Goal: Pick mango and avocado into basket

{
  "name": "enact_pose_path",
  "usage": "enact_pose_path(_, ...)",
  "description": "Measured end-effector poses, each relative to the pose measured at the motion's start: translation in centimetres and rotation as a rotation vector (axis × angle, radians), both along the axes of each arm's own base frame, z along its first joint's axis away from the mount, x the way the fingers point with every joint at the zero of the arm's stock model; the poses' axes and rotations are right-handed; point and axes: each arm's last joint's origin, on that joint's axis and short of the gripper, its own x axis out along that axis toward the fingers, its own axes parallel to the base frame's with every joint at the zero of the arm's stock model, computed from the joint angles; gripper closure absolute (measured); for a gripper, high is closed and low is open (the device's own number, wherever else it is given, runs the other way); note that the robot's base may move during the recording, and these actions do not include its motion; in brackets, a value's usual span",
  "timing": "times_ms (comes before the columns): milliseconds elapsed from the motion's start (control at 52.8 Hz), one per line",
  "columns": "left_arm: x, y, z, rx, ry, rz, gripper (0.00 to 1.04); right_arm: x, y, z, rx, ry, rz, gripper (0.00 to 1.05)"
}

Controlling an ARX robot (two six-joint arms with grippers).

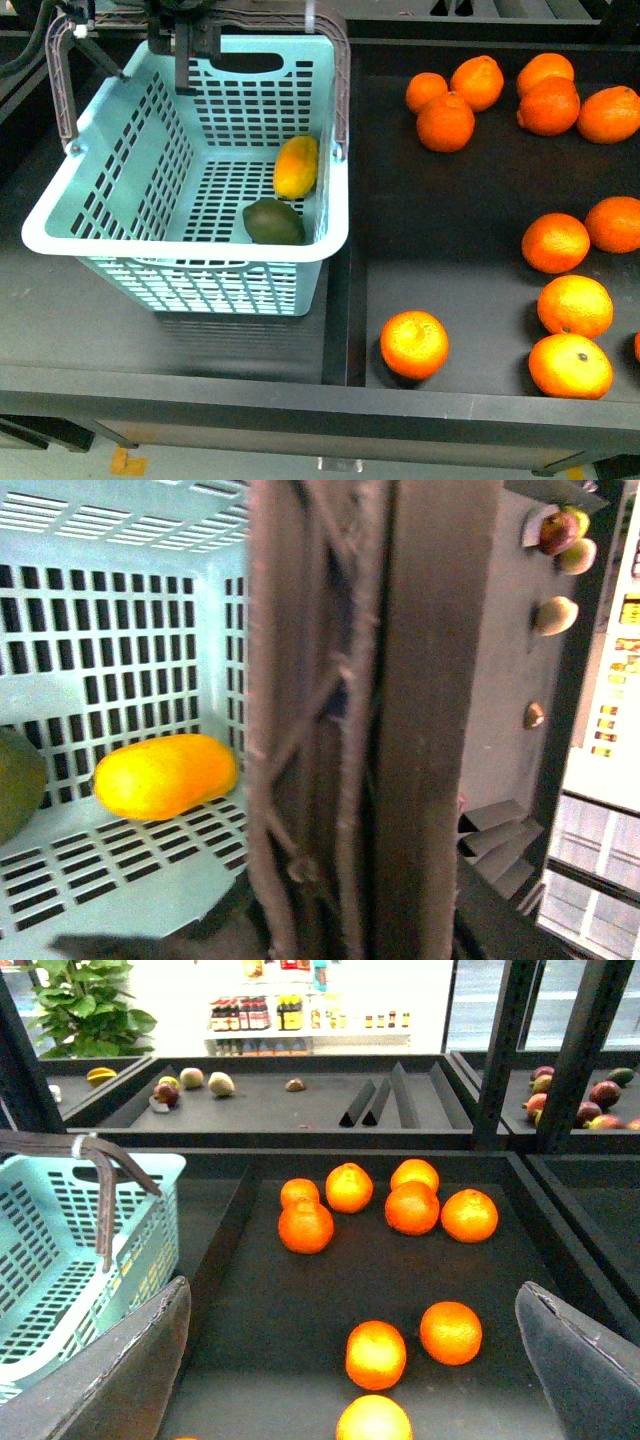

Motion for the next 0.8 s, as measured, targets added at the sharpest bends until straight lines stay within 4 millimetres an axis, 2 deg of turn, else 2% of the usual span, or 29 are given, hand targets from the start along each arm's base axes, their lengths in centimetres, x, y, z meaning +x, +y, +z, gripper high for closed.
enact_pose_path(95,-0.6,0.3,-0.1,0.002,0.007,0.016,0.54,0.0,0.0,0.0,0.000,0.000,0.000,0.09)
enact_pose_path(322,-2.6,1.1,2.6,-0.022,-0.040,0.063,0.11,0.0,0.0,0.0,0.000,0.000,0.000,0.09)
enact_pose_path(360,-3.0,1.2,2.9,-0.025,-0.046,0.072,0.07,0.0,0.0,0.0,0.000,0.000,0.000,0.09)
enact_pose_path(455,-4.8,1.9,4.1,-0.028,-0.049,0.110,0.09,0.0,0.0,0.0,0.000,0.000,0.000,0.09)
enact_pose_path(682,-10.5,3.3,7.0,0.007,0.003,0.125,0.09,0.0,0.0,0.0,0.000,0.000,0.000,0.09)
enact_pose_path(720,-11.1,3.7,6.8,0.024,-0.119,-0.072,0.18,0.0,0.0,0.0,0.000,0.000,0.000,0.09)
enact_pose_path(758,-12.1,4.3,5.9,0.189,-0.236,-0.282,0.27,0.0,0.0,0.0,0.000,0.000,0.000,0.09)
enact_pose_path(796,-13.2,5.1,5.1,0.333,-0.335,-0.384,0.34,0.0,0.0,0.0,0.000,0.000,-0.001,0.09)
